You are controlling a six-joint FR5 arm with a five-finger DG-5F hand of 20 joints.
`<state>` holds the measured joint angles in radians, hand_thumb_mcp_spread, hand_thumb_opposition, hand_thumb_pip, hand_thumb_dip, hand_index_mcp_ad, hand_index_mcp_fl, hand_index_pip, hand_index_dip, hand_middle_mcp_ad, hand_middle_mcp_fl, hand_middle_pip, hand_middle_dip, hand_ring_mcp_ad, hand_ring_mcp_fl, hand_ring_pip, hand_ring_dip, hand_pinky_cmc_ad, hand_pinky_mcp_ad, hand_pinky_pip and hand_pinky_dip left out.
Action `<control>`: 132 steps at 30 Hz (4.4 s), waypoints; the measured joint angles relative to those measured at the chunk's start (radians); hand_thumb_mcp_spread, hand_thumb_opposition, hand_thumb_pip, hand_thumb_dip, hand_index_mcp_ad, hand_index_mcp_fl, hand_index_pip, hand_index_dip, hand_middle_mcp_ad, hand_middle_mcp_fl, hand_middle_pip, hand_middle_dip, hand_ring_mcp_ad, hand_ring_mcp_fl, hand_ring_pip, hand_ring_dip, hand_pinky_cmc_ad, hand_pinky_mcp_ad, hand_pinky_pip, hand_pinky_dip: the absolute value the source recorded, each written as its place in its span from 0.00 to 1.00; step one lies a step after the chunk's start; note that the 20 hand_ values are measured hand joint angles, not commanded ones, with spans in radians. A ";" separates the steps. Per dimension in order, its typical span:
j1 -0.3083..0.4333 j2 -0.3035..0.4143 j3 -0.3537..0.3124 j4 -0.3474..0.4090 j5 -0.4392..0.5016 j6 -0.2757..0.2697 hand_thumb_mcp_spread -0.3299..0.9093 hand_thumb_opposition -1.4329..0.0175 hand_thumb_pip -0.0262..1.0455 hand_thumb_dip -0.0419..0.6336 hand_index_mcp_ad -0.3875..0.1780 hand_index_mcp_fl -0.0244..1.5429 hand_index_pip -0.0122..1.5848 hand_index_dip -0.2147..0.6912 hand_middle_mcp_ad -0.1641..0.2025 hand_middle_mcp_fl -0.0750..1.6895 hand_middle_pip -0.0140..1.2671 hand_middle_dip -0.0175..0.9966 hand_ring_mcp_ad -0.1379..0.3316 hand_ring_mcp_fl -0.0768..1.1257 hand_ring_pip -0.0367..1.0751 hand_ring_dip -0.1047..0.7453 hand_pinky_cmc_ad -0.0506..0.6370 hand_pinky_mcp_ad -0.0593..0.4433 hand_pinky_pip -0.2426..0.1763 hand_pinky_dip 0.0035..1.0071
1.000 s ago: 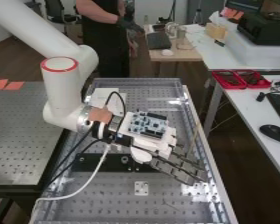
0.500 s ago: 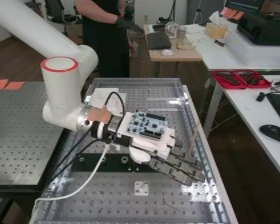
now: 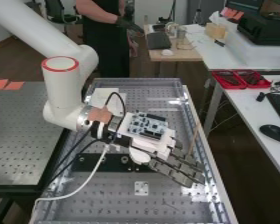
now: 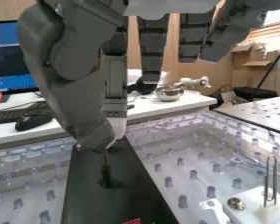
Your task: Grab the drill bit and place it in the clear container
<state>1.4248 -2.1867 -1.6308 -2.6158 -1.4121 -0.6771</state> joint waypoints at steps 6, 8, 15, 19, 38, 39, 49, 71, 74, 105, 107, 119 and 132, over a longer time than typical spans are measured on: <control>-0.002 0.005 -0.006 0.002 -0.001 0.003 0.67 0.35 0.60 0.49 0.49 0.34 0.84 0.46 0.62 0.16 0.11 0.17 0.64 0.07 0.12 0.15 0.37 0.39 0.40 0.18; -0.002 0.006 -0.007 0.003 -0.002 0.004 0.67 0.35 0.60 0.49 0.49 0.34 0.84 0.46 0.62 0.16 0.11 0.17 0.64 0.07 0.11 0.15 0.37 0.39 0.40 0.18; -0.002 0.008 -0.010 0.007 0.002 0.007 0.67 0.35 0.60 0.49 0.49 0.34 0.83 0.47 0.62 0.16 0.11 0.17 0.64 0.07 0.11 0.15 0.38 0.39 0.40 0.18; -0.004 0.008 -0.010 0.009 0.000 0.010 0.67 0.35 0.60 0.48 0.49 0.33 0.82 0.46 0.62 0.16 0.11 0.17 0.64 0.07 0.11 0.15 0.38 0.39 0.40 0.18; -0.003 0.005 -0.003 0.001 -0.009 0.009 0.67 0.35 0.60 0.49 0.49 0.32 0.79 0.46 0.62 0.16 0.11 0.17 0.64 0.07 0.11 0.15 0.37 0.39 0.40 0.18; -0.003 0.005 -0.002 0.000 -0.009 0.009 0.67 0.35 0.60 0.49 0.49 0.32 0.79 0.46 0.63 0.16 0.11 0.17 0.64 0.07 0.11 0.15 0.37 0.39 0.40 0.18; 0.000 0.004 -0.001 -0.002 0.002 0.013 0.67 0.35 0.60 0.48 0.49 0.32 0.79 0.46 0.62 0.16 0.11 0.17 0.64 0.07 0.11 0.15 0.37 0.39 0.40 0.18; 0.001 0.008 -0.012 0.041 0.008 0.009 0.67 0.35 0.51 0.46 0.50 0.49 0.79 0.46 0.62 0.21 0.11 0.17 0.64 0.09 0.12 0.17 0.38 0.39 0.44 0.19; 0.000 0.014 -0.010 0.040 0.013 0.007 0.67 0.35 0.50 0.46 0.50 0.51 0.77 0.46 0.63 0.21 0.11 0.17 0.64 0.09 0.12 0.17 0.39 0.39 0.44 0.18; 0.066 0.222 -0.020 -0.121 -0.100 -0.060 0.68 0.34 0.49 0.46 0.50 0.56 0.71 0.48 0.62 0.23 0.11 0.17 0.65 0.10 0.12 0.17 0.41 0.38 0.44 0.18; 0.076 0.238 -0.028 -0.123 -0.104 -0.063 0.68 0.33 0.49 0.46 0.50 0.57 0.71 0.48 0.63 0.23 0.11 0.17 0.65 0.10 0.12 0.17 0.41 0.39 0.44 0.18; 0.134 0.299 -0.062 -0.137 -0.109 -0.073 0.68 0.33 0.49 0.46 0.50 0.57 0.69 0.51 0.63 0.23 0.11 0.18 0.65 0.10 0.12 0.19 0.41 0.38 0.44 0.19; 0.145 0.311 -0.070 -0.148 -0.111 -0.075 0.68 0.33 0.49 0.45 0.50 0.58 0.68 0.53 0.62 0.23 0.11 0.19 0.65 0.10 0.12 0.19 0.41 0.38 0.44 0.18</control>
<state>1.5698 -1.8753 -1.7012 -2.7642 -1.5228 -0.7521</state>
